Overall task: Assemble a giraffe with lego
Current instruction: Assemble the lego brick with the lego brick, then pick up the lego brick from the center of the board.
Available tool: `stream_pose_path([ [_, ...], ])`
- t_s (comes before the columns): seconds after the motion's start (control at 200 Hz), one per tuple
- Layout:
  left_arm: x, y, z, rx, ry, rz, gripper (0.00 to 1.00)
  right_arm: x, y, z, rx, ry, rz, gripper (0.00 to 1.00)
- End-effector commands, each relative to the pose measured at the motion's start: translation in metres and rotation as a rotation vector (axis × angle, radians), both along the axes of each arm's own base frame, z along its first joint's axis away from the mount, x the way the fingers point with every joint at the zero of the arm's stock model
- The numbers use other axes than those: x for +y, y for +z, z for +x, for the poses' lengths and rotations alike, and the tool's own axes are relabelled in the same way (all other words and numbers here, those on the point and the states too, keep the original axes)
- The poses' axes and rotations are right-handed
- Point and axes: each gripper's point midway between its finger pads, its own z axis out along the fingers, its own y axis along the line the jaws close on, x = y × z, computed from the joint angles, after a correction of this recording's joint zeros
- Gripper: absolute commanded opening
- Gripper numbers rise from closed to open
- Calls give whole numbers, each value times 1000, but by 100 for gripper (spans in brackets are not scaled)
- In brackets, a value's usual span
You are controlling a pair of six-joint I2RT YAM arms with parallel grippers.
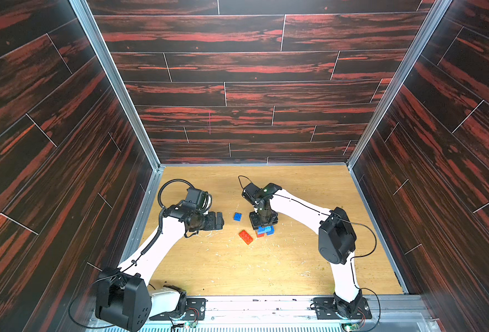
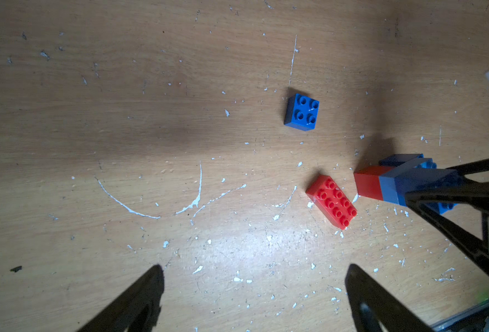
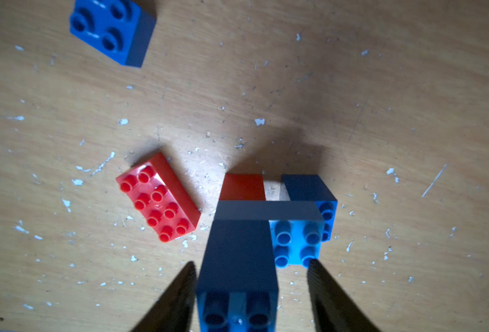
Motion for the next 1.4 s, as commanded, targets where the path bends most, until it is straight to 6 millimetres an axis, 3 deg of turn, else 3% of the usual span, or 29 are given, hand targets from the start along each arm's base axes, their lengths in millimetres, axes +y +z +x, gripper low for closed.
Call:
stream_pose_path([
  [0.0, 3, 2, -6, 4, -8, 19, 100, 3, 35, 8, -82, 13, 57, 69],
  [0.17, 4, 0, -6, 7, -13, 29, 100, 2, 58, 7, -138, 17, 102, 77],
  [0.381, 2, -1, -5, -1, -29, 44, 100, -3, 65, -12, -140, 16, 195, 77],
  [0.812, -45, 1, -15, -112, -319, 149, 100, -60, 52, -30, -148, -114, 340, 77],
  [1.002, -77, -17, -13, -123, -499, 279, 100, -94, 61, -22, -188, -182, 415, 77],
  [1.162, -100, -40, -2, -85, -609, 320, 99, -100, 70, -23, -202, -178, 459, 77],
  [1.398, -125, -63, 3, -42, -733, 313, 98, -111, 63, -27, -199, -188, 468, 76],
])
